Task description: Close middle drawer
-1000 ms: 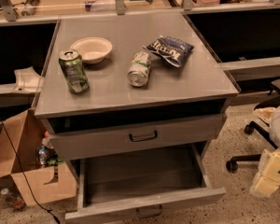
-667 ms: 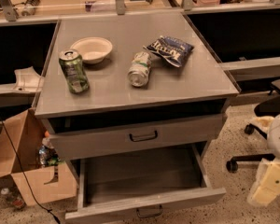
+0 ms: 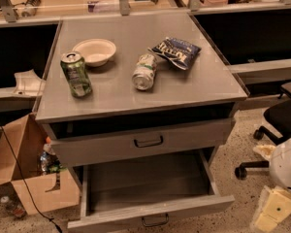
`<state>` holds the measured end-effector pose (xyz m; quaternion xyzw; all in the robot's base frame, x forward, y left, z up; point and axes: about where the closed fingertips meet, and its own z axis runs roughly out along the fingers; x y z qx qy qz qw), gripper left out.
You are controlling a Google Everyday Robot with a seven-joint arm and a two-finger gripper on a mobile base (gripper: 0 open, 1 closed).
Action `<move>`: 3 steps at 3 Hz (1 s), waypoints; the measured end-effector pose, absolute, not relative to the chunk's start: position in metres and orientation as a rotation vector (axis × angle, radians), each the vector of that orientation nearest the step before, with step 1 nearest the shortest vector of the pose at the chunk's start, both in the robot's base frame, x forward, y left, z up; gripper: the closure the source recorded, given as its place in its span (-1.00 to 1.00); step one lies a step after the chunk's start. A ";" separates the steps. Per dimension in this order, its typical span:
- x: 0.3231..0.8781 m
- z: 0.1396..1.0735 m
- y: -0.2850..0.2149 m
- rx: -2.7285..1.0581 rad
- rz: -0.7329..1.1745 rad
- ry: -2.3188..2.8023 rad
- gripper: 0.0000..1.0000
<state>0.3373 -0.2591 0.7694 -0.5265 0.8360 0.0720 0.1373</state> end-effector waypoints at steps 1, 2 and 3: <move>0.337 0.769 -0.259 -1.524 0.210 2.420 -1.00; 0.337 0.769 -0.259 -1.524 0.210 2.419 -0.67; 0.337 0.769 -0.259 -1.524 0.210 2.419 -0.21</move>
Offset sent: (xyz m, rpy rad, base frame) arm -0.0001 0.0000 -0.0007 0.0003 0.0011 0.0001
